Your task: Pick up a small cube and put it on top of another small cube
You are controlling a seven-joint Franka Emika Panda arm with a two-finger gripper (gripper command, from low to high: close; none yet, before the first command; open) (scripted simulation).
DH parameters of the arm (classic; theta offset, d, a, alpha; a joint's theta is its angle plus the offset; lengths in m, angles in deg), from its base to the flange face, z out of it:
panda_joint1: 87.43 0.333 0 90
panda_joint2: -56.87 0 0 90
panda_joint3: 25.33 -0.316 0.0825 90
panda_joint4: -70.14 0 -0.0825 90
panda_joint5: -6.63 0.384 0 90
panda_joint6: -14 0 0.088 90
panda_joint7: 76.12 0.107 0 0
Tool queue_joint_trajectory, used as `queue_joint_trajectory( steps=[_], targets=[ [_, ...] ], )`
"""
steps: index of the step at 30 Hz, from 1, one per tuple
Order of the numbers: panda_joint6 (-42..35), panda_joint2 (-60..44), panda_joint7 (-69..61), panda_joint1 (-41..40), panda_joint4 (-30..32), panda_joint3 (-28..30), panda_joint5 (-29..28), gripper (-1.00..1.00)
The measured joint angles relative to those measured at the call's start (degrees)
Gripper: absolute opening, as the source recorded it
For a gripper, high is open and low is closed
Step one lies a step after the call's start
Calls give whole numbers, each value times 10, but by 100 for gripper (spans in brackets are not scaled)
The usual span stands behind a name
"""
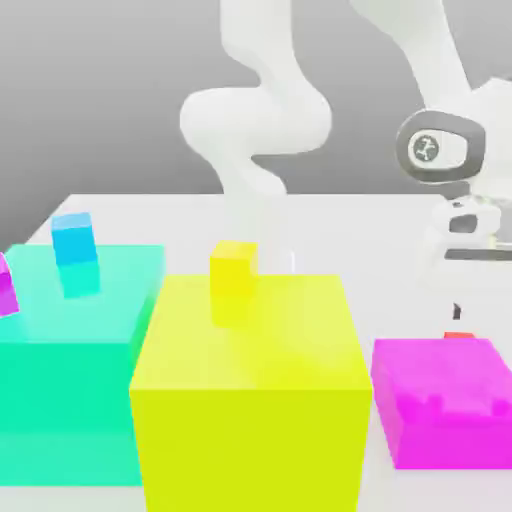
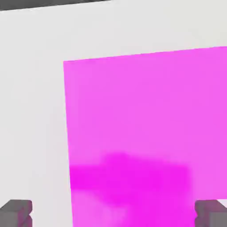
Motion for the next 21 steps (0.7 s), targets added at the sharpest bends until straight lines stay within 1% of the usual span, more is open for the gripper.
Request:
queue_joint_trajectory(
  steps=[2,5,14,21],
  targets=[
    [14,-34,48,25,11,8,-21,0],
    [15,-66,88,52,6,35,-64,0],
    [27,-131,161,115,-16,116,-163,0],
    [70,-168,216,166,-28,184,-232,0]
  ],
)
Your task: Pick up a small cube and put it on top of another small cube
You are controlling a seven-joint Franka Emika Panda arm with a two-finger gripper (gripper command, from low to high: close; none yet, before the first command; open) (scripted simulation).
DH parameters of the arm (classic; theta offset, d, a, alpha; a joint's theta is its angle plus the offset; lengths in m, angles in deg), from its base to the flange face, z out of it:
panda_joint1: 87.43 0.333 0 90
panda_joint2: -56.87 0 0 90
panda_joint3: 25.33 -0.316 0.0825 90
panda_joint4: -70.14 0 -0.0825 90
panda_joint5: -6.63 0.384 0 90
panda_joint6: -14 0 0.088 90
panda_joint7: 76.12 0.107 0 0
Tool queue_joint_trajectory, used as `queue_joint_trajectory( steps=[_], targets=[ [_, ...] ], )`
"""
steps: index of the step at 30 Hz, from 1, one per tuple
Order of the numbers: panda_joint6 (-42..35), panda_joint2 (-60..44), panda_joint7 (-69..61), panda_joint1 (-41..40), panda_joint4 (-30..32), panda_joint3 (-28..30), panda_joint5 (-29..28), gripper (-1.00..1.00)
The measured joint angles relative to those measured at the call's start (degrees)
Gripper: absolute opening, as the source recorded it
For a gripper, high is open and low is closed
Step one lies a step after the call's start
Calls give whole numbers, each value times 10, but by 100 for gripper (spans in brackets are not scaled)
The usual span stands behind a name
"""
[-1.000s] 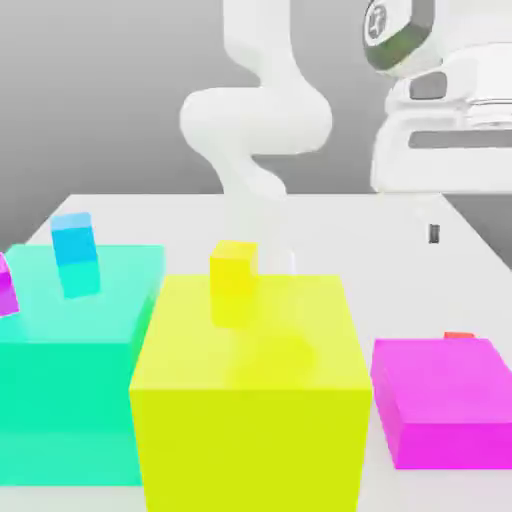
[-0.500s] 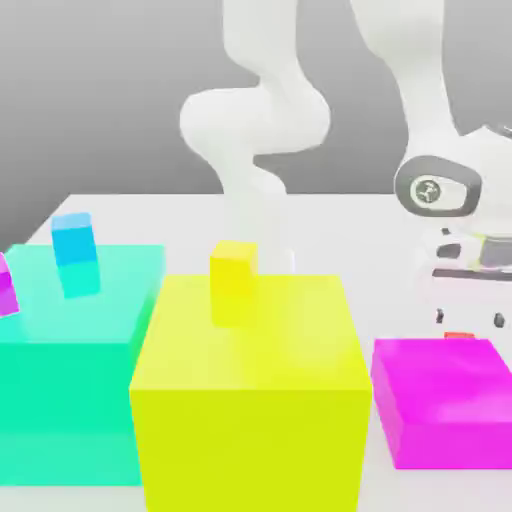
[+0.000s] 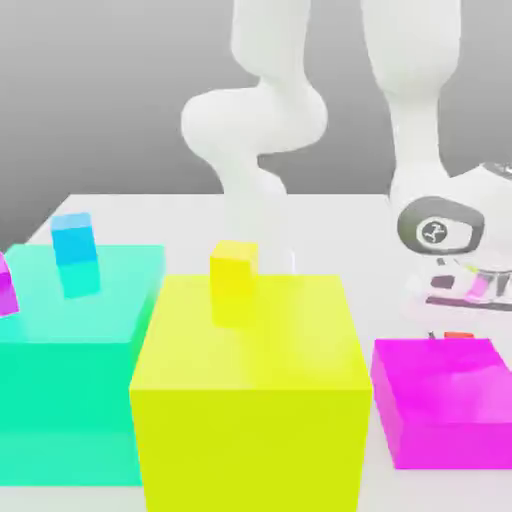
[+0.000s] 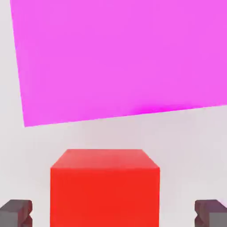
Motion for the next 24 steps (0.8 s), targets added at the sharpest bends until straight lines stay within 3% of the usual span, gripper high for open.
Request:
queue_joint_trajectory(
  steps=[2,3,10,24],
  targets=[
    [18,-9,19,17,-3,23,-22,0],
    [26,-13,28,25,-5,33,-31,-100],
    [28,-13,28,26,-5,35,-32,-100],
    [-49,60,-85,-62,20,-87,110,-100]
  ],
)
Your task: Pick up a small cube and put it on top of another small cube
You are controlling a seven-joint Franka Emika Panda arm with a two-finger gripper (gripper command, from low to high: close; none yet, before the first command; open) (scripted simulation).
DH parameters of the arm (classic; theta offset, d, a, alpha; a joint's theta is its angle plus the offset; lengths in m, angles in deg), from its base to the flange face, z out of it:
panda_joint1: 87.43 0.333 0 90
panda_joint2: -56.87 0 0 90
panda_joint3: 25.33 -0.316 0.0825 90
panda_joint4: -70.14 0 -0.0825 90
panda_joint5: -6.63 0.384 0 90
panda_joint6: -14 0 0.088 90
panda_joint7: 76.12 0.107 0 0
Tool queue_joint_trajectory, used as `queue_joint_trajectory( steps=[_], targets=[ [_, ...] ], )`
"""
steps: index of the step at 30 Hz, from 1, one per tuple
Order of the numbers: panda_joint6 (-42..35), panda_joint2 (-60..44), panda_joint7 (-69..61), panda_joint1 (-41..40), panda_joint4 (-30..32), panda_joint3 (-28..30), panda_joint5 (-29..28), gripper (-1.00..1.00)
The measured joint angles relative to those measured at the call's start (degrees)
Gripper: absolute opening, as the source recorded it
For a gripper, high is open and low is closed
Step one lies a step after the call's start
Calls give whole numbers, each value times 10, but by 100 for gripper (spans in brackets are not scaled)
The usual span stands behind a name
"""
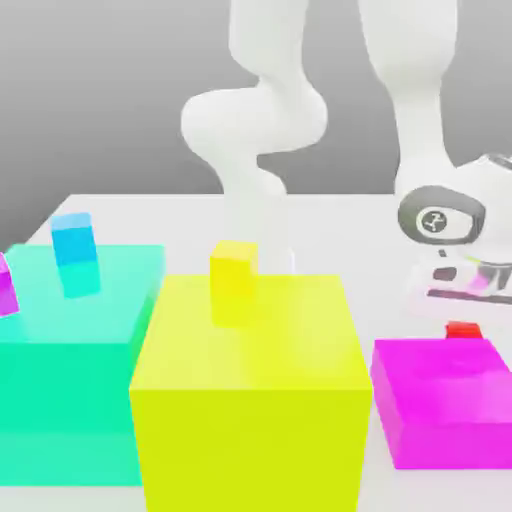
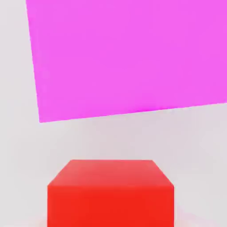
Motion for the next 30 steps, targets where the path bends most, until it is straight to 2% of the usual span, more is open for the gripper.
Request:
queue_joint_trajectory(
  steps=[10,14,20,30],
  targets=[
    [-10,81,-120,-63,22,-90,139,-100],
    [-59,129,-220,-101,12,-81,196,-100],
    [-160,222,-365,-149,-4,-13,258,-100],
    [-360,412,-551,-222,-20,170,315,-100]
  ],
)
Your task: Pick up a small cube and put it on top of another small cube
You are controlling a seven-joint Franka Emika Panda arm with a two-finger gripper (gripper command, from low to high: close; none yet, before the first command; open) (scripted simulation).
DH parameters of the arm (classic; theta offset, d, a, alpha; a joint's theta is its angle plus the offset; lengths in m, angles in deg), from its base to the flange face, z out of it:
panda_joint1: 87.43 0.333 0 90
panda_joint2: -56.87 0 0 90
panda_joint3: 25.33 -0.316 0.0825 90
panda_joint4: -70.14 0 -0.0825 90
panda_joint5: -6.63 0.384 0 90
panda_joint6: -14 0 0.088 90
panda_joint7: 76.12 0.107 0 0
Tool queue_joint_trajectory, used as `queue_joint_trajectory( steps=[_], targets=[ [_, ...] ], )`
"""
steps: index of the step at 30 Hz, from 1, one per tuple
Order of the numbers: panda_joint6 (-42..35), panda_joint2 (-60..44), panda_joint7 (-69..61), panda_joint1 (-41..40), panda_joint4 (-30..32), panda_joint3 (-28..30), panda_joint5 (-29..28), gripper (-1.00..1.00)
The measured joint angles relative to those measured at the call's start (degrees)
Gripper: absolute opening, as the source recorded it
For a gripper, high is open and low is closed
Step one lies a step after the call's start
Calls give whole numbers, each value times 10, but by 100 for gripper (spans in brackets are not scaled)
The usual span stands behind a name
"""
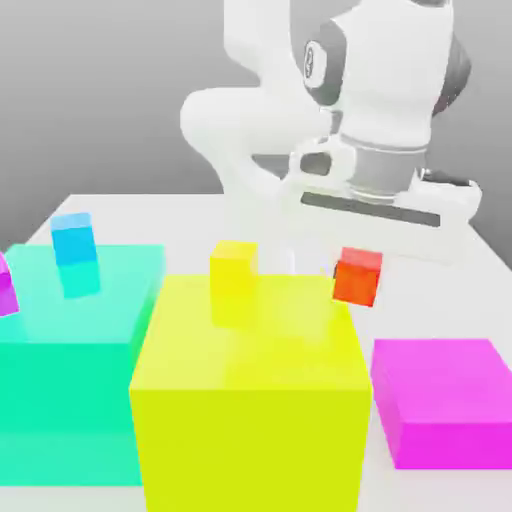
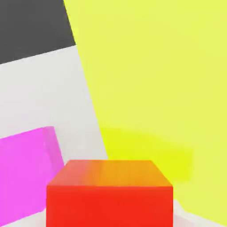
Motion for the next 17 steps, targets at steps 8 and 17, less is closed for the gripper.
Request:
queue_joint_trajectory(
  steps=[8,17],
  targets=[
    [-121,123,-43,-61,6,91,3,-100],
    [-34,101,-42,-67,69,82,3,100]
  ],
)
